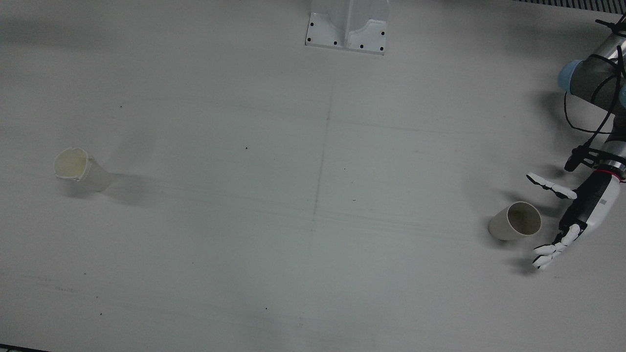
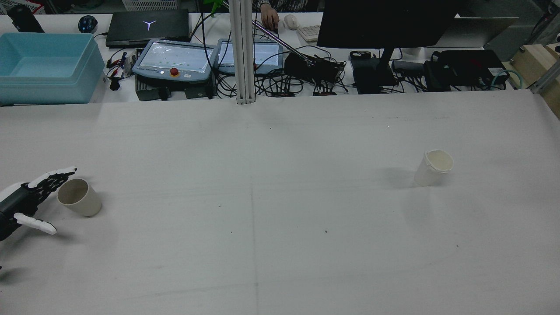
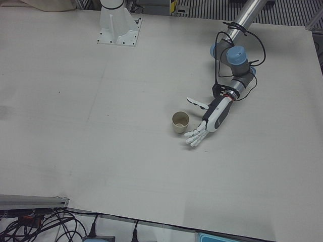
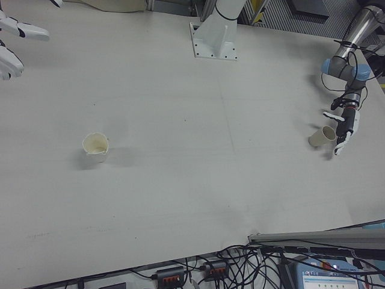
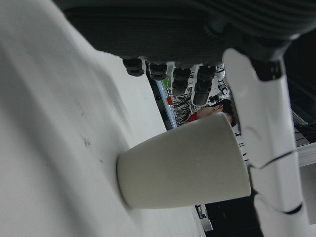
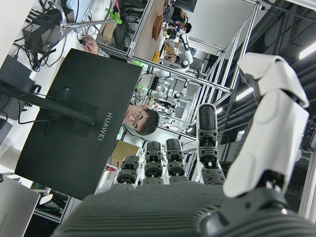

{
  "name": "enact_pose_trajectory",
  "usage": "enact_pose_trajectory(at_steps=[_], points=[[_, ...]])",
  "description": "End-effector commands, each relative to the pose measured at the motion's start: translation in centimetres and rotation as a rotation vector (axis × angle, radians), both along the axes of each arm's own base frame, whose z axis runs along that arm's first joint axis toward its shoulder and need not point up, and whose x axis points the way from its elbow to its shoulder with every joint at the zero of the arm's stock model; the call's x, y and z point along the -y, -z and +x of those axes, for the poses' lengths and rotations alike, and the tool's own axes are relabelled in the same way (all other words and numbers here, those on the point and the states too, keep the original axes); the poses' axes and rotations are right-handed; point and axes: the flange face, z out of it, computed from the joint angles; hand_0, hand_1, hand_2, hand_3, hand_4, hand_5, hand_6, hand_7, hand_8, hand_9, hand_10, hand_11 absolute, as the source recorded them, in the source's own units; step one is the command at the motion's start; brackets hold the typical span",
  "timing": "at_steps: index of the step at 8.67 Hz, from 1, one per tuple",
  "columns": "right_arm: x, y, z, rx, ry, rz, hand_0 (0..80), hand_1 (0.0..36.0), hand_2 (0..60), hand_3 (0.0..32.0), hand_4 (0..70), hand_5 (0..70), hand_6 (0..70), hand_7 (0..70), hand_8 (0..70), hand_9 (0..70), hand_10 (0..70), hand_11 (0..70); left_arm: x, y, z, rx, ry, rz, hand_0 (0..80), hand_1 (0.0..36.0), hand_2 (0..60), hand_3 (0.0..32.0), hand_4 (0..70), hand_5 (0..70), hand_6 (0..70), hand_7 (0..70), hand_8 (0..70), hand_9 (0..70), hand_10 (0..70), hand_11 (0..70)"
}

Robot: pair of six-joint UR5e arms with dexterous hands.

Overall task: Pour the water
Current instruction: 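Close the left hand around the white paper cup near the table edge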

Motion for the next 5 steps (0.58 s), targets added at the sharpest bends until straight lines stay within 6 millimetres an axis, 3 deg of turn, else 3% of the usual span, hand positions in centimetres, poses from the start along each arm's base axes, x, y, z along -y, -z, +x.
enact_pose_trajectory(at_steps=[1, 5], points=[[0.0, 0.0, 0.0, -0.001, -0.001, -0.001, 47.9, 18.3, 31.9, 0.0, 17.4, 33.4, 11.4, 19.8, 12.0, 16.9, 7.1, 11.6, 1.2, 1.1, 1.5, 0.001, 0.001, 0.005, 53.9, 17.1, 3.0, 0.0, 9.2, 22.2, 7.7, 13.5, 5.5, 7.4, 2.5, 5.7], [0.0, 0.0, 0.0, -0.001, -0.001, -0.001, 47.8, 18.2, 31.8, 0.0, 17.5, 33.7, 11.5, 19.8, 12.2, 17.1, 7.2, 11.6, 2.4, 2.6, 3.0, 0.005, -0.001, 0.006, 55.3, 20.1, 7.7, 0.0, 7.9, 22.4, 7.6, 13.6, 5.8, 7.8, 2.4, 5.7]])
